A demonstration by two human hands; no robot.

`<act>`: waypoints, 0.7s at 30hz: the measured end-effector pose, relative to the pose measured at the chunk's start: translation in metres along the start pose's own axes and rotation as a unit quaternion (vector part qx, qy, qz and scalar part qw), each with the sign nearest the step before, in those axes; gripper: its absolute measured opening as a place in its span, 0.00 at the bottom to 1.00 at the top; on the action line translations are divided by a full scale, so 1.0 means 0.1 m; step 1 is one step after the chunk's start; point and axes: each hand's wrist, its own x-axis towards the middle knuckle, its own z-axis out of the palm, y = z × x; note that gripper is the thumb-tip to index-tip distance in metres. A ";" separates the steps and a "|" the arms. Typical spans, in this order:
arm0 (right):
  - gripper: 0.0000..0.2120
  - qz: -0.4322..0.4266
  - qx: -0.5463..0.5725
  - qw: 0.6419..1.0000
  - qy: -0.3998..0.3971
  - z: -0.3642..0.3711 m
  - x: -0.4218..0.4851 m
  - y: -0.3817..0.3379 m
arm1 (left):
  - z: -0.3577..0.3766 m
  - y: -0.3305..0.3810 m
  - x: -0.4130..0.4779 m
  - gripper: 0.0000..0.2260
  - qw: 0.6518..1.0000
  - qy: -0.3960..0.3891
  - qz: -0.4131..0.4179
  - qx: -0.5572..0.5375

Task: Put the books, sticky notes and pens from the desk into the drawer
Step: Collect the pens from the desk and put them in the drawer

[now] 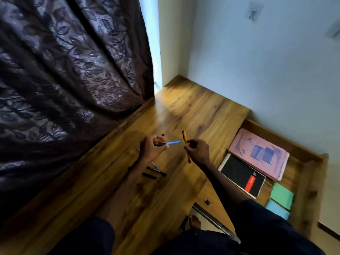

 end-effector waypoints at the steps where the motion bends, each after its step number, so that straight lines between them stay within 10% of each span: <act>1: 0.13 0.005 0.004 1.000 0.007 -0.07 -0.04 0.05 | 0.08 0.05 -0.01 0.11 0.998 -0.019 -0.010 -0.054; 11: 0.09 0.037 0.013 0.999 0.002 -0.62 -0.43 0.42 | 0.97 0.43 -0.23 0.07 0.961 -0.030 -0.058 -0.270; 21: 0.07 0.191 0.237 0.952 -0.024 -1.28 -0.54 1.04 | 1.72 0.53 -0.32 0.15 0.966 -0.063 -0.102 -0.231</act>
